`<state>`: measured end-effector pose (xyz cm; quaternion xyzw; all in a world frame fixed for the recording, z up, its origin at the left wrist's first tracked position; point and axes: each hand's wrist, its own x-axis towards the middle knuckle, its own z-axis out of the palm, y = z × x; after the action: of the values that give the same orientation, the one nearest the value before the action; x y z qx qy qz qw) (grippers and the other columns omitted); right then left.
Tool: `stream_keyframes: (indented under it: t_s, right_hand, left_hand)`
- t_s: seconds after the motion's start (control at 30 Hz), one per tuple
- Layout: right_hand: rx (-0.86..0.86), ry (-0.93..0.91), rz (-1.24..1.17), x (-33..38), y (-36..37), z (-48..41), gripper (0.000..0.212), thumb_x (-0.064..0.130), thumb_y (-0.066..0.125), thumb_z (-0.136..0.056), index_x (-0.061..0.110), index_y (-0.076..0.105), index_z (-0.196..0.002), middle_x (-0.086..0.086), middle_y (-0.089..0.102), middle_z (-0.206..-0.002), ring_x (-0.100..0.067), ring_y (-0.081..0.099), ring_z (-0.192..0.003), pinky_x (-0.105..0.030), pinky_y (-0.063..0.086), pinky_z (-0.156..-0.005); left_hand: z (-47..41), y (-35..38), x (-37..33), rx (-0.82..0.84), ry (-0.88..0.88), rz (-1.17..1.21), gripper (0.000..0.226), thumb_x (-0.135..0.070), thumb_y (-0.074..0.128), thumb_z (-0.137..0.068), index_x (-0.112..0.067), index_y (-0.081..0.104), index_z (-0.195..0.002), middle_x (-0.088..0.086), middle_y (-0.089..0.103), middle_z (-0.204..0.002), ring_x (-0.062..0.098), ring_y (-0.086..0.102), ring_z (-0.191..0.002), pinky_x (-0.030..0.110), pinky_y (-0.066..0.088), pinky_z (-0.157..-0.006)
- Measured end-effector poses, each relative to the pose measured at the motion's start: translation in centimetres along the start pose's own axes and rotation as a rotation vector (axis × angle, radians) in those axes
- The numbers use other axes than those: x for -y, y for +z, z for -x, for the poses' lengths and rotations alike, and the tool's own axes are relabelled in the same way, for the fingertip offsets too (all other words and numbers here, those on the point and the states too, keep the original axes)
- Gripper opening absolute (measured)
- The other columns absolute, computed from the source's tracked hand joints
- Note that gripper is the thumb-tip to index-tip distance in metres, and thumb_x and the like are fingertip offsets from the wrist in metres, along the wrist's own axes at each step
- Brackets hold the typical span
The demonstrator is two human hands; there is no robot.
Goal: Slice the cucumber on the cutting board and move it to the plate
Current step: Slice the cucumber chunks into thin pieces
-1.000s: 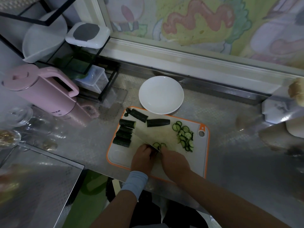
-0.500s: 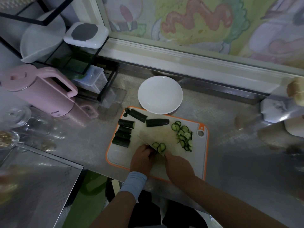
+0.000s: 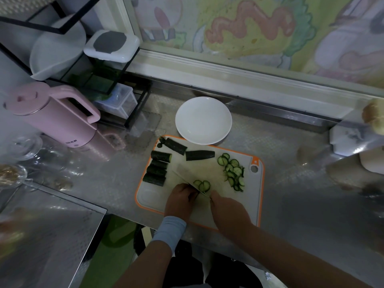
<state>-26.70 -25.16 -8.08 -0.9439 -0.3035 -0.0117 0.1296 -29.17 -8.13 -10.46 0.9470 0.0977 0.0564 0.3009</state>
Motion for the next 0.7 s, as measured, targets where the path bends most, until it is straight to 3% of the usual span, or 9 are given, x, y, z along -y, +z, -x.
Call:
stream_keyframes:
  t_s: [0.2, 0.3, 0.37, 0.43, 0.53, 0.63, 0.7]
  right_hand:
    - [-0.016, -0.032, 0.05, -0.8, 0.6, 0.7, 0.042, 0.016, 0.081, -0.067, 0.016, 0.049, -0.095, 0.004, 0.049, -0.048, -0.012, 0.045, -0.034, -0.021, 0.017, -0.037]
    - [-0.1, -0.054, 0.006, -0.2, 1.7, -0.4, 0.027, 0.012, 0.056, -0.077, 0.01, 0.057, -0.104, -0.001, 0.058, -0.055, -0.017, 0.053, -0.039, -0.021, 0.034, -0.035]
    - [-0.089, -0.045, -0.02, 0.3, 2.2, -1.4, 0.036, 0.015, 0.045, -0.076, 0.006, 0.068, -0.102, -0.004, 0.063, -0.06, -0.019, 0.057, -0.043, -0.022, 0.041, -0.037]
    - [-0.075, -0.035, -0.022, 0.8, 2.3, -2.2, 0.034, 0.015, 0.053, -0.071, 0.006, 0.069, -0.1, -0.003, 0.063, -0.059, -0.017, 0.057, -0.042, -0.02, 0.04, -0.035]
    - [-0.051, -0.032, -0.062, 1.1, 2.2, -2.8, 0.037, 0.013, 0.058, -0.07, 0.011, 0.053, -0.106, -0.001, 0.061, -0.057, -0.015, 0.056, -0.041, -0.02, 0.039, -0.035]
    - [-0.079, -0.065, -0.035, 0.5, 2.3, -1.9, 0.032, 0.015, 0.057, -0.075, 0.007, 0.064, -0.105, -0.003, 0.064, -0.062, -0.017, 0.06, -0.046, -0.022, 0.043, -0.038]
    - [-0.072, -0.056, -0.064, 0.1, 1.8, -0.9, 0.03, 0.013, 0.059, -0.079, 0.009, 0.061, -0.108, -0.003, 0.063, -0.062, -0.018, 0.059, -0.046, -0.025, 0.043, -0.038]
  left_hand:
    - [0.1, 0.1, 0.0, 0.005, -0.025, -0.002, 0.007, -0.009, 0.073, -0.072, -0.012, 0.075, -0.079, 0.007, 0.067, -0.083, 0.026, 0.063, -0.074, 0.026, 0.05, -0.063]
    - [0.1, -0.2, -0.3, -0.001, -0.029, 0.012, 0.01, -0.008, 0.076, -0.071, -0.013, 0.075, -0.08, 0.006, 0.067, -0.083, 0.024, 0.063, -0.076, 0.022, 0.046, -0.064]
    - [0.0, -0.3, -0.4, -0.016, -0.016, 0.002, 0.013, -0.007, 0.08, -0.067, -0.014, 0.075, -0.077, 0.005, 0.068, -0.08, 0.022, 0.063, -0.075, 0.018, 0.043, -0.064]
    - [0.0, -0.3, -0.5, -0.025, -0.015, 0.003, 0.014, -0.006, 0.081, -0.066, -0.013, 0.075, -0.076, 0.005, 0.068, -0.079, 0.023, 0.063, -0.074, 0.017, 0.04, -0.065]
    - [0.0, -0.1, -0.4, -0.014, -0.03, 0.012, 0.011, -0.006, 0.079, -0.069, -0.012, 0.075, -0.077, 0.007, 0.068, -0.08, 0.026, 0.063, -0.075, 0.023, 0.045, -0.063]
    - [0.2, 0.1, -0.1, -0.009, -0.037, 0.0, 0.011, -0.007, 0.079, -0.068, -0.013, 0.075, -0.076, 0.005, 0.068, -0.079, 0.024, 0.063, -0.073, 0.023, 0.048, -0.061]
    - [0.1, 0.1, 0.0, -0.018, -0.026, -0.009, 0.012, -0.008, 0.081, -0.067, -0.013, 0.075, -0.076, 0.005, 0.068, -0.079, 0.023, 0.064, -0.072, 0.023, 0.049, -0.061]
